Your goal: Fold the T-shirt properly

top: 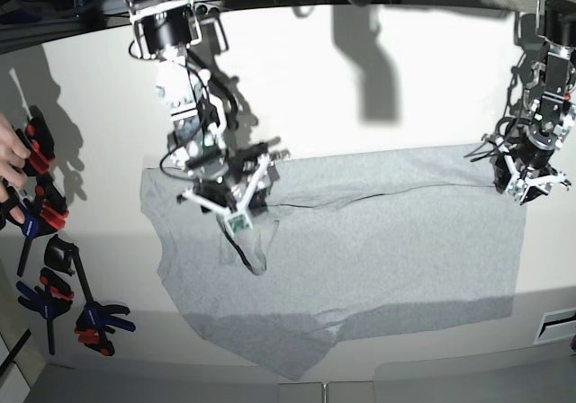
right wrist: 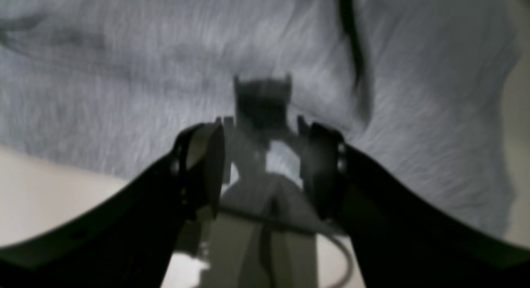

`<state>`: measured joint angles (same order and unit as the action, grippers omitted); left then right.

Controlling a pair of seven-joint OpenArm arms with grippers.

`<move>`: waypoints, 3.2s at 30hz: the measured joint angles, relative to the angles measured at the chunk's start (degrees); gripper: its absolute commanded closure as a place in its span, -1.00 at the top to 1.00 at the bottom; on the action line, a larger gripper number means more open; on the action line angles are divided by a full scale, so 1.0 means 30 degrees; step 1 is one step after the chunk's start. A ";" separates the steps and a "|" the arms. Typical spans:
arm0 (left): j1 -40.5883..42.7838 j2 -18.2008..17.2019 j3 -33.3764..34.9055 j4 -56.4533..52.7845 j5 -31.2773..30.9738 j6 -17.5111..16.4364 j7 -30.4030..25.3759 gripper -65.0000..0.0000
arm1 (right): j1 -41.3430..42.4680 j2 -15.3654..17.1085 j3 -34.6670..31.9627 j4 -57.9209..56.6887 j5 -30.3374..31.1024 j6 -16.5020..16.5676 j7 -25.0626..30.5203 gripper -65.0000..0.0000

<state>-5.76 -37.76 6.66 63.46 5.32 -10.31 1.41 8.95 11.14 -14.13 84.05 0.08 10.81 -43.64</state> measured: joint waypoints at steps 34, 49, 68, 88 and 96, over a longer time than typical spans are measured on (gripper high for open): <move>0.0007 0.0000 0.0000 0.0000 -0.1355 0.0000 0.0029 -0.17 | -0.0576 -0.0962 0.4014 -0.0750 0.2004 0.0707 0.1668 -0.05; 0.0007 0.0000 0.0000 0.0000 -0.1348 0.0605 0.0029 -0.17 | -0.0452 -0.1020 0.4014 -0.0816 0.1989 0.0707 0.1676 -0.05; 0.0007 0.0000 0.0000 0.0000 -0.1355 0.0874 0.0051 -0.17 | 0.7715 -0.1996 0.4058 -1.2524 0.1916 0.1559 0.4962 -0.05; 0.0073 -0.0554 -0.0015 0.3876 -0.1683 0.6717 0.4699 -0.17 | 0.9734 -0.3606 0.4058 -0.8546 0.0539 0.2463 0.1851 -0.05; 0.1348 0.0044 0.0000 0.9588 -0.4889 0.6921 0.8000 -0.17 | 0.4284 -0.2069 0.4408 -0.1734 0.1013 0.2565 0.0590 -0.05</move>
<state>-1.72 -37.63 6.66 92.23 -9.34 10.46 25.41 21.80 4.93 -0.91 78.85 3.11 18.50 -41.87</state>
